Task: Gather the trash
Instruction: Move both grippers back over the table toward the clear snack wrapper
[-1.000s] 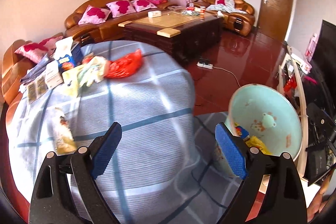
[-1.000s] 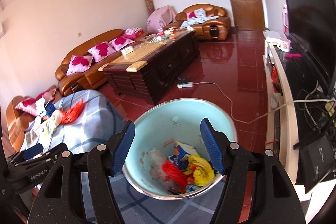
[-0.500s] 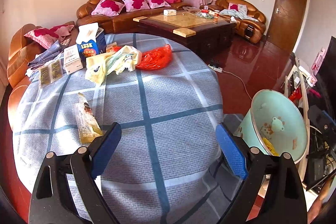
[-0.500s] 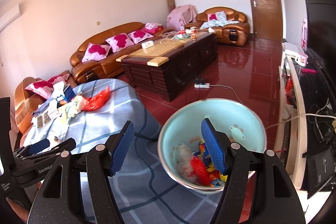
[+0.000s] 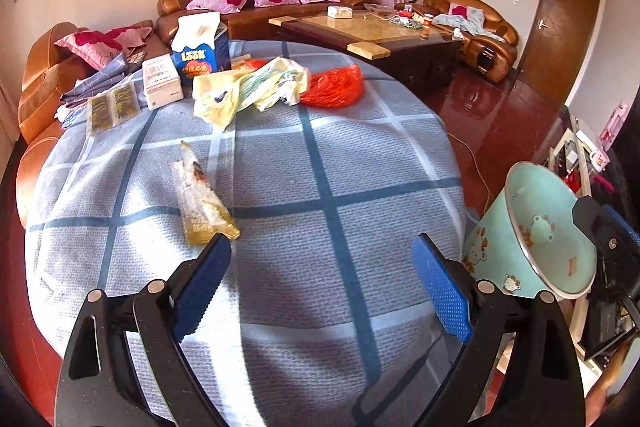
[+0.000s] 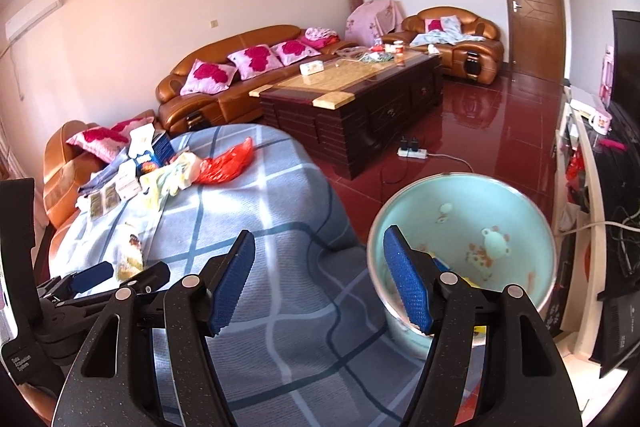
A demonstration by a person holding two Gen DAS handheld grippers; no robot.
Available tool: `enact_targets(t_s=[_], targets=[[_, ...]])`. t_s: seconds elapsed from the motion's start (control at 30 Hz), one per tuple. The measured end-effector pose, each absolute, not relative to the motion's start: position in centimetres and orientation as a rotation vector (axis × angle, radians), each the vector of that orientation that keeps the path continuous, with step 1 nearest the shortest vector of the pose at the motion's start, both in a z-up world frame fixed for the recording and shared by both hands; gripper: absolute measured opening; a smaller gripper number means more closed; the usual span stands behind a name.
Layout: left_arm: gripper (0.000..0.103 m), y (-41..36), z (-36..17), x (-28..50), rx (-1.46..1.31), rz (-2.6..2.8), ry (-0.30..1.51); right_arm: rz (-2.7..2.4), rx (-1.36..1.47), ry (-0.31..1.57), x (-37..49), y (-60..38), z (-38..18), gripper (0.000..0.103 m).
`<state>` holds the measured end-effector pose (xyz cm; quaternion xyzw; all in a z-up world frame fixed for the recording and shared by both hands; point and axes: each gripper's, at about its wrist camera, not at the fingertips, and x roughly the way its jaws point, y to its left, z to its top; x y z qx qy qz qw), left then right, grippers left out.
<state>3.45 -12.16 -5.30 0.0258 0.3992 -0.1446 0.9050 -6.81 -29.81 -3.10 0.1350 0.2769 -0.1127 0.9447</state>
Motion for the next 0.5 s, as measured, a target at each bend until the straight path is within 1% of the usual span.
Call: enact_targets(t_s=[0.27,0.5], targets=[[0.090,-8.1,-6.2,5.1,-0.008,-0.219,0.837,-0.187,0.265,0.581,-5.7,-27.6,-3.5,0.066],[0.089,-5.1,-6.9,8.2,-0.074,-0.133,0.855,-0.143,0.281,0.599,-3.6,-25.6,-4.0,0.066]])
